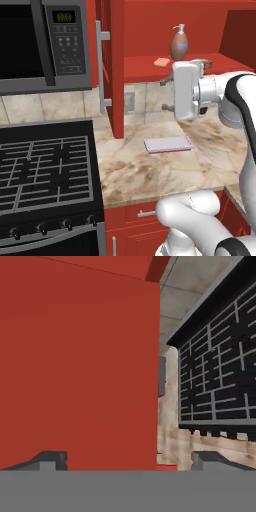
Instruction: Pick the bar soap and bar soap from the cabinet and place them on the counter.
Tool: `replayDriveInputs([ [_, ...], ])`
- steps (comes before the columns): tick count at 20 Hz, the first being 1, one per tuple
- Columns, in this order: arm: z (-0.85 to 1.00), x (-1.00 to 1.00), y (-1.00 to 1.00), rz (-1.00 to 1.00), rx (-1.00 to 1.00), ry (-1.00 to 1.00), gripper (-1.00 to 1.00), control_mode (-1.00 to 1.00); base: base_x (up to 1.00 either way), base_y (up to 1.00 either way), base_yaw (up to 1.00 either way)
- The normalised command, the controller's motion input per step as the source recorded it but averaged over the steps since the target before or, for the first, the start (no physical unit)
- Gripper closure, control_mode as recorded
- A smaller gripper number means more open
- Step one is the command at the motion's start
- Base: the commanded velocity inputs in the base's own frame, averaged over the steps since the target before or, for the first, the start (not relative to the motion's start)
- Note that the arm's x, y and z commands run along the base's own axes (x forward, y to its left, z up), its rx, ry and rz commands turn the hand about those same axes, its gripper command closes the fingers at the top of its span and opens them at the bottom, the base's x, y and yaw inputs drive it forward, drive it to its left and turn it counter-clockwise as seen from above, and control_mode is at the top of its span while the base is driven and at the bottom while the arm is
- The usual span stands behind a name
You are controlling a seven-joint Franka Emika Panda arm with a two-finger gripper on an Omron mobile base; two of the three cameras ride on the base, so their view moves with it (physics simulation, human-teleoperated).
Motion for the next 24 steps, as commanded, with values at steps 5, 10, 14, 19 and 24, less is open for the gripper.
replayDriveInputs([
  [5, -0.06, -0.01, -0.46, 0.00, -0.29, -0.11, -1.00, -1.00, 0.00, 0.00, 0.00],
  [10, -0.02, 0.00, -0.29, 0.00, -0.30, -0.17, -1.00, -1.00, 0.00, 0.00, 0.00],
  [14, 0.00, -0.06, -0.18, 0.00, -0.31, -0.34, -1.00, -1.00, 0.00, 0.00, 0.00],
  [19, 0.00, -0.08, -0.08, 0.00, -0.32, -0.43, -1.00, -1.00, 0.00, 0.00, 0.00],
  [24, 0.00, -0.12, -0.24, 0.00, -0.30, -0.39, -1.00, -1.00, 0.00, 0.00, 0.00],
])
